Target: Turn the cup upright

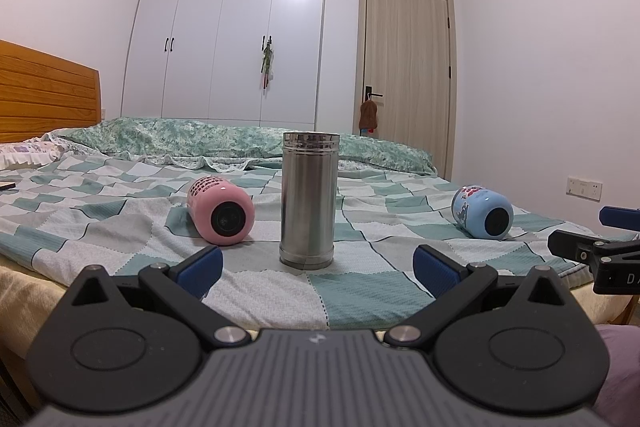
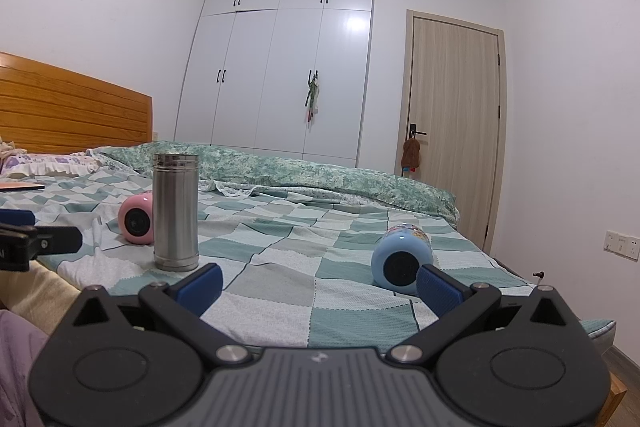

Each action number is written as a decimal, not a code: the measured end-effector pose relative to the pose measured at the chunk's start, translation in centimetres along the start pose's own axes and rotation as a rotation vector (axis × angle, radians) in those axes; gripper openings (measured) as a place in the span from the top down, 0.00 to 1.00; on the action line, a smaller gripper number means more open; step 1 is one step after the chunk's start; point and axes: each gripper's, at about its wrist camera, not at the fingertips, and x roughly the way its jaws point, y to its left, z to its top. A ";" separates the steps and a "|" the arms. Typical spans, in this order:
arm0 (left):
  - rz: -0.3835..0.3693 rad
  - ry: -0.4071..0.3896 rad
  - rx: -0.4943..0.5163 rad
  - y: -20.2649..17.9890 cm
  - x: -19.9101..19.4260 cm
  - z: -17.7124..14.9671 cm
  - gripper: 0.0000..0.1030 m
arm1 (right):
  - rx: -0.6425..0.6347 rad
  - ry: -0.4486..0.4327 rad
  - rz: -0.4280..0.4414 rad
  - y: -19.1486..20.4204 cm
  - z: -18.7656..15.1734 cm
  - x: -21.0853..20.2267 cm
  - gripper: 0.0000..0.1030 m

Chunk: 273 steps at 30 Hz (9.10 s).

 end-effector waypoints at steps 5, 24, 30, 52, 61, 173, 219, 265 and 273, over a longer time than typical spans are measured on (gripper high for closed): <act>0.000 -0.002 0.000 0.0 0.0 0.0 0.00 | 0.000 0.000 0.000 0.0 0.0 0.0 0.00; -0.001 -0.003 -0.001 0.0 -0.1 0.0 0.00 | 0.000 -0.001 0.000 0.0 0.0 -0.1 0.00; -0.001 -0.003 -0.001 0.0 -0.1 0.0 0.00 | 0.000 -0.001 0.000 0.0 0.0 0.0 0.00; -0.014 0.026 0.021 -1.0 0.7 1.1 0.00 | -0.012 0.018 -0.029 -0.6 0.3 0.3 0.00; -0.142 0.030 0.080 -5.6 4.6 3.7 0.00 | 0.068 0.081 -0.090 -5.8 1.7 1.6 0.00; -0.268 0.542 0.055 -8.1 16.3 9.7 0.00 | 0.100 0.382 0.030 -10.1 8.0 8.5 0.00; -0.200 0.367 0.065 5.7 18.4 5.0 0.00 | 0.135 0.995 0.112 1.2 6.8 27.8 0.11; -0.097 0.277 0.023 6.6 17.2 5.8 0.00 | -0.037 0.229 0.170 6.7 6.1 22.8 0.19; -0.090 0.277 0.029 6.5 17.1 5.8 0.00 | -0.086 0.192 0.175 7.4 5.6 21.8 0.19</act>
